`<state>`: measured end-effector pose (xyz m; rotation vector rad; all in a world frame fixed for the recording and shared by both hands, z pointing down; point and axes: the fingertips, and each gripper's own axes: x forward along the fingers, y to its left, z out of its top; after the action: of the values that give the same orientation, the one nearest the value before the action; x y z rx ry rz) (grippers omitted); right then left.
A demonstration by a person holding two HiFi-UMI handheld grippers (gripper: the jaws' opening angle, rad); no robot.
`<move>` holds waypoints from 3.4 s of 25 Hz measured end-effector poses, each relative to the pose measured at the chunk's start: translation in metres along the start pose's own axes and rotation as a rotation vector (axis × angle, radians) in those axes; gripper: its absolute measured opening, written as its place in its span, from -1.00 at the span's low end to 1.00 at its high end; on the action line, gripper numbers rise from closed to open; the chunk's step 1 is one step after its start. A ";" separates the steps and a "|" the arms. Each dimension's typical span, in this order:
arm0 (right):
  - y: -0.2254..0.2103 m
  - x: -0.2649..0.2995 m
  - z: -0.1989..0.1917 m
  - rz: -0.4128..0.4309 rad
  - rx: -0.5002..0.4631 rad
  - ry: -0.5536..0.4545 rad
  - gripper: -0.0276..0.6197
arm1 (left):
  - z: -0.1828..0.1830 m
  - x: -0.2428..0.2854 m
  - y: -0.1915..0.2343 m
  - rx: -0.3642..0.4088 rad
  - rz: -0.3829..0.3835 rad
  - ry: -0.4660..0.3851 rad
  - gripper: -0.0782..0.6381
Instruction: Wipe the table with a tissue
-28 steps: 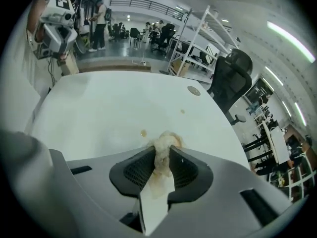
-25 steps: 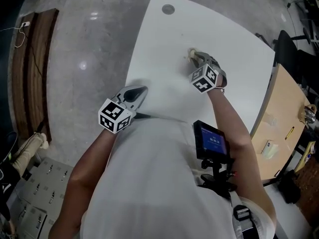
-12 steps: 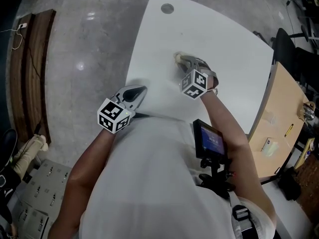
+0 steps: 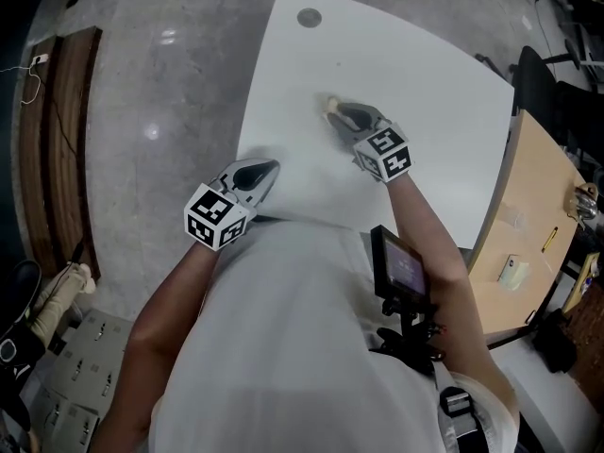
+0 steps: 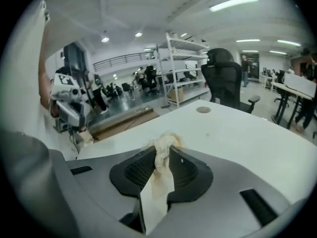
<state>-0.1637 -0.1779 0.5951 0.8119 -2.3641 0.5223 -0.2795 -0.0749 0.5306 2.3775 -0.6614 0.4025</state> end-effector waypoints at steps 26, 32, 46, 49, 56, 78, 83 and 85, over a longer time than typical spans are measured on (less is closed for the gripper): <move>-0.137 0.016 -0.004 -0.341 -0.223 0.298 -0.65 | -0.005 -0.008 0.023 -0.069 0.058 -0.033 -0.76; -0.139 0.028 0.009 -0.313 -0.430 0.346 -0.65 | -0.008 -0.008 0.023 -0.080 0.068 -0.026 -0.76; -0.037 0.081 0.027 0.102 -0.543 0.330 -0.66 | -0.012 -0.012 0.023 -0.074 0.073 -0.020 -0.76; 0.002 0.070 0.009 0.303 -0.571 0.366 -0.66 | -0.010 -0.010 0.017 -0.063 0.064 -0.024 -0.76; 0.080 0.022 -0.006 0.541 -0.451 0.261 -0.66 | -0.004 -0.017 0.011 -0.025 0.034 -0.042 -0.76; 0.058 -0.170 -0.056 0.008 0.004 -0.154 -0.65 | 0.003 0.039 -0.081 0.175 -0.143 0.031 -0.76; 0.040 -0.229 -0.083 -0.097 0.121 -0.271 -0.66 | -0.009 0.056 -0.106 0.149 -0.093 0.028 -0.76; 0.033 -0.252 -0.100 -0.132 0.146 -0.292 -0.66 | -0.015 0.064 -0.119 0.152 -0.080 0.025 -0.76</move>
<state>0.0171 0.0061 0.5050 1.1722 -2.5326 0.5576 -0.1624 -0.0082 0.5110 2.5289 -0.5390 0.4608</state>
